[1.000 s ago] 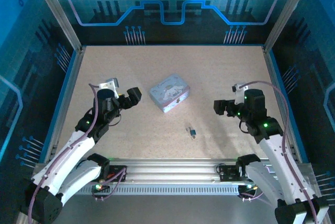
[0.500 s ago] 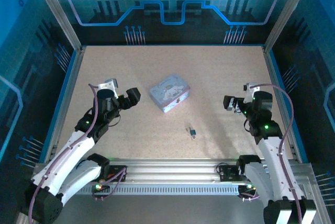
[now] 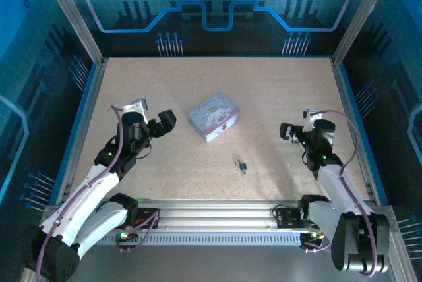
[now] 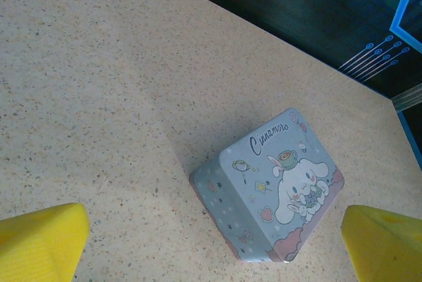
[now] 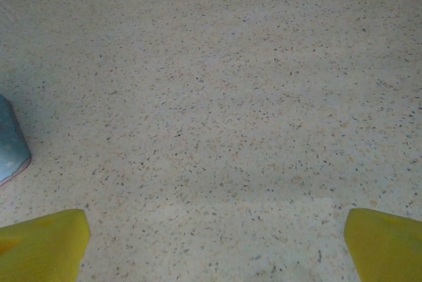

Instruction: Unlock a padlock with a key

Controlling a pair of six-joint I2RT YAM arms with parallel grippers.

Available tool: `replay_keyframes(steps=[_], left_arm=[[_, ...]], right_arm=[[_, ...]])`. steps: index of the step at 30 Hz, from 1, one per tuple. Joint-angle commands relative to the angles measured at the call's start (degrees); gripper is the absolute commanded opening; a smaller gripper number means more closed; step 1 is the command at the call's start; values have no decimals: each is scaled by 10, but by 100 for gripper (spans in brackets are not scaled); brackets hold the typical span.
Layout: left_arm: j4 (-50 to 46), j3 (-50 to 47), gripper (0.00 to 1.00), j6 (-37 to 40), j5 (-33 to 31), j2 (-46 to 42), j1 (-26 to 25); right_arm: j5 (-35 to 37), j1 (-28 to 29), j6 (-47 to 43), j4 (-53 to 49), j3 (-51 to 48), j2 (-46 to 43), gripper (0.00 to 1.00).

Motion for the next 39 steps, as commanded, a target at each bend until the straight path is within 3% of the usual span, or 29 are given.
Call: replay_keyframes(steps=[1, 12, 32, 39], left_arm=[[-5, 20, 99, 17, -14, -1, 8], [-3, 25, 99, 20, -14, 9, 12], [3, 23, 99, 15, -9, 15, 13], [4, 26, 99, 14, -7, 21, 13]], right_arm=[[-21, -10, -12, 81, -7, 43, 100], [-73, -15, -23, 212, 1, 157, 100], [-69, 7, -64, 387, -14, 248, 100], [-56, 21, -76, 394, -8, 267, 100]])
